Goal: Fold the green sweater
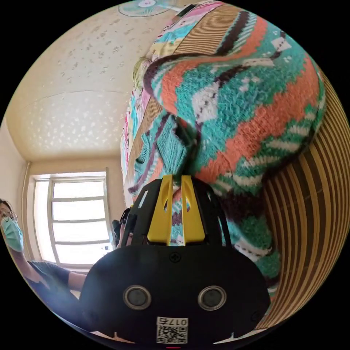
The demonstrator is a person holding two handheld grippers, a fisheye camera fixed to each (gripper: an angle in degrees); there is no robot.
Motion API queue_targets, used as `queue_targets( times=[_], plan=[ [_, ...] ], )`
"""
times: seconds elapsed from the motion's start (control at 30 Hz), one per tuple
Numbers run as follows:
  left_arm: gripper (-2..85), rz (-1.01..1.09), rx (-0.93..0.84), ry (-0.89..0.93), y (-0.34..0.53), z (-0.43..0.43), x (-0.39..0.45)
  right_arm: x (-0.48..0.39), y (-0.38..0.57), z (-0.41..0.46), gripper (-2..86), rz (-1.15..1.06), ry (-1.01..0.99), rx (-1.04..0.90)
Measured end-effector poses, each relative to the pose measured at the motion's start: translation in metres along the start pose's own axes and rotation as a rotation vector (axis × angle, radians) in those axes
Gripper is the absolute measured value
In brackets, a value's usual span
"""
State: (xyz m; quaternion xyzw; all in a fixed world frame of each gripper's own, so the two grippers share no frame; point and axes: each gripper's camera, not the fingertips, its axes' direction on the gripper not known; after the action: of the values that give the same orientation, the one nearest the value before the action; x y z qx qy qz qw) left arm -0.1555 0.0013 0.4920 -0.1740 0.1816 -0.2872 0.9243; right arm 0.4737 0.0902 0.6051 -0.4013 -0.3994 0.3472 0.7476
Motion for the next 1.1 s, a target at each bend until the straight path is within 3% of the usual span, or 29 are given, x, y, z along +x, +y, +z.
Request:
queue_targets(
  times=[0.13,0.2,0.3,0.53,0.57,0.7,0.8,0.93,1.1],
  plan=[
    [6.5,-0.069,0.144,0.002,0.016,-0.034,0.003,-0.003,0.001,-0.055,7.7,-0.051,0.034,0.114],
    [6.5,-0.055,0.163,-0.02,0.022,-0.047,0.009,0.017,-0.007,-0.112,9.1,0.042,0.032,0.305],
    [6.5,0.041,0.123,-0.107,0.034,-0.054,0.031,0.047,-0.034,-0.172,11.1,0.161,0.132,0.5],
    [6.0,0.245,-0.039,-0.189,0.052,-0.027,0.076,0.074,-0.103,-0.191,12.2,0.312,0.226,0.624],
    [6.0,0.243,-0.047,-0.182,0.052,-0.023,0.078,0.072,-0.107,-0.183,11.9,0.291,0.201,0.617],
    [5.7,0.207,-0.037,-0.159,0.051,-0.019,0.08,0.035,-0.122,-0.145,10.9,0.15,0.466,0.445],
    [5.4,0.19,-0.023,-0.138,0.051,-0.023,0.082,0.011,-0.128,-0.132,6.4,0.121,0.53,0.347],
    [5.2,0.216,0.002,-0.128,0.054,-0.042,0.084,-0.073,-0.084,-0.148,4.0,-0.053,0.332,0.551],
    [5.3,0.174,0.023,-0.07,0.065,-0.063,0.067,-0.257,0.055,-0.089,2.8,-0.518,0.266,0.696]
  ],
)
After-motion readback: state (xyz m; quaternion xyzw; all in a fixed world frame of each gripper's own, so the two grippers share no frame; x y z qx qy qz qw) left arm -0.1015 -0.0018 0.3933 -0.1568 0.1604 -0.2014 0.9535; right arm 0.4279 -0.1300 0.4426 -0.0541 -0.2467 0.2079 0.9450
